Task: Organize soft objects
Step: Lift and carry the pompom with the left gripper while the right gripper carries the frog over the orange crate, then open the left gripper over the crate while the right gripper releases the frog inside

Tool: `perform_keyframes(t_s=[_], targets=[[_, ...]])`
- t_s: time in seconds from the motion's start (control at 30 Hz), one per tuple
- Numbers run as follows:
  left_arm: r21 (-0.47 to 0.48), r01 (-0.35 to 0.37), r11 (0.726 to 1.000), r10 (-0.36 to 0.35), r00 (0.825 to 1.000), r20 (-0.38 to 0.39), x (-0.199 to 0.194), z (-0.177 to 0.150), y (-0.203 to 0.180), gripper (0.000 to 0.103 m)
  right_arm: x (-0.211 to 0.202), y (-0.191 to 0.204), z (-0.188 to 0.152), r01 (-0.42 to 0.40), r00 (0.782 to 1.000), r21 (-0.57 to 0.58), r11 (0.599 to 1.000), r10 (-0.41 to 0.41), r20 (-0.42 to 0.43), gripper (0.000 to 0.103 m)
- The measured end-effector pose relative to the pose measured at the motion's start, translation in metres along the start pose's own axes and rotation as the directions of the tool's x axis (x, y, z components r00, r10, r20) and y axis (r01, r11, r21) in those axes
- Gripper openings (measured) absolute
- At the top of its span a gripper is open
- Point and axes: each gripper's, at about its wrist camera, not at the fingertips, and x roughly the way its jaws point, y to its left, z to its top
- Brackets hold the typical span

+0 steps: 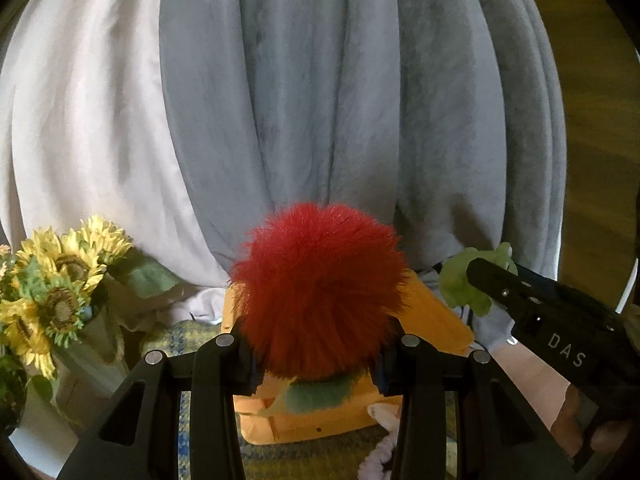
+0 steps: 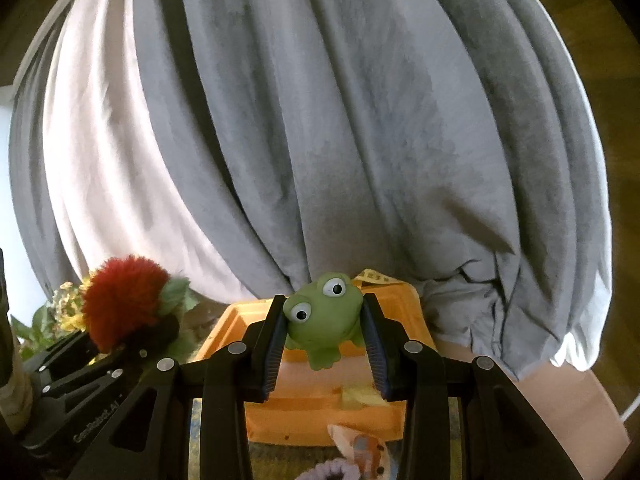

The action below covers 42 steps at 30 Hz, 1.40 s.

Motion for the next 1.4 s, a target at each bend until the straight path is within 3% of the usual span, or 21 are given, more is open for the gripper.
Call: perform_keyframes(t_s=[0.53,0.83,0.97,1.03,1.2,1.4], targets=[[0.049,-0.045,0.998,0.052,0.987,-0.153,0.095,-0.011,0.004,0.04,0.09,-0.02,-0.008,0.011,0.989,0.03,0.999,-0.007,-0.15,0.038],[0.041,0.003,0.999,0.009,0.953,-0.304,0.146,-0.026,0.012,0.047,0.136,-0.031,-0.022,0.043,0.959,0.032,0.999,-0.032,-0.28,0.038],[0.037,0.024,0.999,-0.011,0.945,-0.326,0.152,-0.031,0.012,0.06,0.146,-0.036,-0.023,0.057,0.95,0.042,0.998,-0.041,-0.31,0.042],[0.041,0.023,0.999,-0.008,0.944,-0.329,0.15,-0.032,0.011,0.068,0.146,-0.037,-0.022,0.071,0.95,0.041,0.997,-0.055,-0.307,0.06],[0.051,0.006,0.999,0.011,0.946,-0.324,0.142,-0.028,0.01,0.078,0.139,-0.038,-0.017,0.1,0.955,0.022,0.995,-0.09,-0.284,0.061],[0.064,-0.029,0.998,0.044,0.966,-0.255,0.108,-0.017,0.009,0.083,0.116,-0.035,-0.007,0.12,0.964,0.017,0.993,-0.112,-0.241,0.066]])
